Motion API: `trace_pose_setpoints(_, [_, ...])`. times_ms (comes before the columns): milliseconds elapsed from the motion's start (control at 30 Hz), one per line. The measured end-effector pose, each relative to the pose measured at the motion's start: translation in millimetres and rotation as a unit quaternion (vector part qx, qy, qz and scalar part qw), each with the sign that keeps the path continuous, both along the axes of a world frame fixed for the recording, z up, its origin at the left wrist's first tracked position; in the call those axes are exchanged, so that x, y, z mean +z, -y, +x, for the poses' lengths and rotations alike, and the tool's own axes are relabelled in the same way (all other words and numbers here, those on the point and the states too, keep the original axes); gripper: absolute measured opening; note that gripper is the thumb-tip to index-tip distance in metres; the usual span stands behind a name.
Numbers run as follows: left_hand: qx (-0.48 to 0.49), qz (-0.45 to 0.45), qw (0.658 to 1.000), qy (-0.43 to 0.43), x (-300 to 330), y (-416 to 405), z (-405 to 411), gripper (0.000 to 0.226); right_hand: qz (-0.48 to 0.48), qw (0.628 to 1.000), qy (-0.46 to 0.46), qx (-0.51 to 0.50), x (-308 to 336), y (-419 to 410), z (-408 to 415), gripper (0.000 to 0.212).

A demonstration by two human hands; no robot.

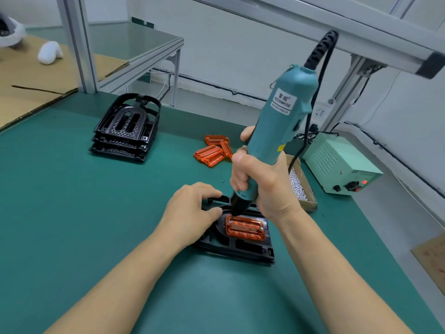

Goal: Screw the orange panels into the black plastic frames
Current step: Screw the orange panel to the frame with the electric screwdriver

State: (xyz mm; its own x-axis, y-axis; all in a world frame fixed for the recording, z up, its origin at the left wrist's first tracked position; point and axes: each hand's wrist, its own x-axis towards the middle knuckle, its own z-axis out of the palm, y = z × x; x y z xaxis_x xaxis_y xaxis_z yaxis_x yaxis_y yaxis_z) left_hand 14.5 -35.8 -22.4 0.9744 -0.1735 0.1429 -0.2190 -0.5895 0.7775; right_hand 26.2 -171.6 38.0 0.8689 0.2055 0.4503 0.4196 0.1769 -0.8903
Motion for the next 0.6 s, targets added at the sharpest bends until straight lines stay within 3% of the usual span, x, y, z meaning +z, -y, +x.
trace_pose_setpoints(600, [0.003,-0.018,1.0,0.009,-3.9,0.8,1.8,0.03,-0.019,0.999,0.009,0.043,-0.8,1.6,1.6,0.023])
